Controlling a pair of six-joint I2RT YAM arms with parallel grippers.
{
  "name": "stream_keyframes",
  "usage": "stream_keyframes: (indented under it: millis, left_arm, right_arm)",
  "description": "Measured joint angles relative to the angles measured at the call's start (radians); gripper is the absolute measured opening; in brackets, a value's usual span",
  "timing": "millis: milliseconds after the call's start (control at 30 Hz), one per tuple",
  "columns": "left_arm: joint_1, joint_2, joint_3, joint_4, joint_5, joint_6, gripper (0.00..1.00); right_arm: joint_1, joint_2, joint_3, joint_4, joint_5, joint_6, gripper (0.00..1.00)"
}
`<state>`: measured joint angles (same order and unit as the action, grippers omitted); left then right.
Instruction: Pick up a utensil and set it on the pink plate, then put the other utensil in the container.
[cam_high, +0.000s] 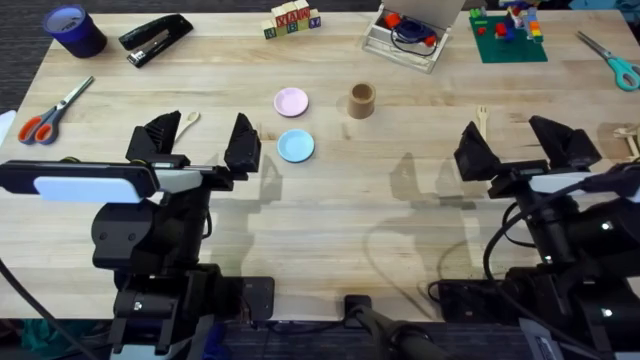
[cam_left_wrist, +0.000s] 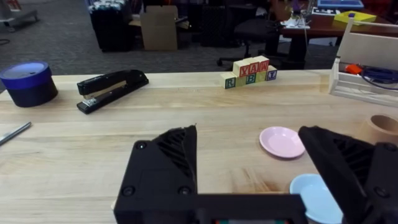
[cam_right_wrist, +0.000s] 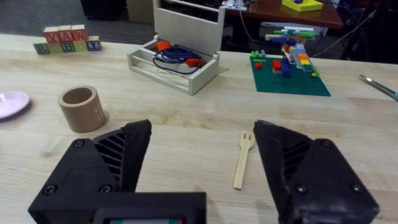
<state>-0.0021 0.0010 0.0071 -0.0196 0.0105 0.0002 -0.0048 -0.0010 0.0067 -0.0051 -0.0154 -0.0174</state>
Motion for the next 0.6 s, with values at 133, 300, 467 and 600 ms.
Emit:
stream_keyframes:
  millis: [133,300,467,600]
  left_arm:
    - [0.0,0.0,0.0,0.0,0.0,0.0,0.992]
    - [0.0,0.0,0.0,0.0,0.0,0.0,0.993]
    - [0.0,0.0,0.0,-0.036,0.0,0.0,0.993]
    - [0.0,0.0,0.0,-0.052,0.0,0.0,0.993]
  right_arm:
    - [-0.005,0.0,0.0,-0.003,0.0,-0.001,0.995]
    - [-0.005,0.0,0.0,-0.004,0.0,-0.001,0.995]
    - [-0.005,0.0,0.0,-0.004,0.0,-0.001,0.996]
    - [-0.005,0.0,0.0,-0.003,0.0,-0.001,0.996]
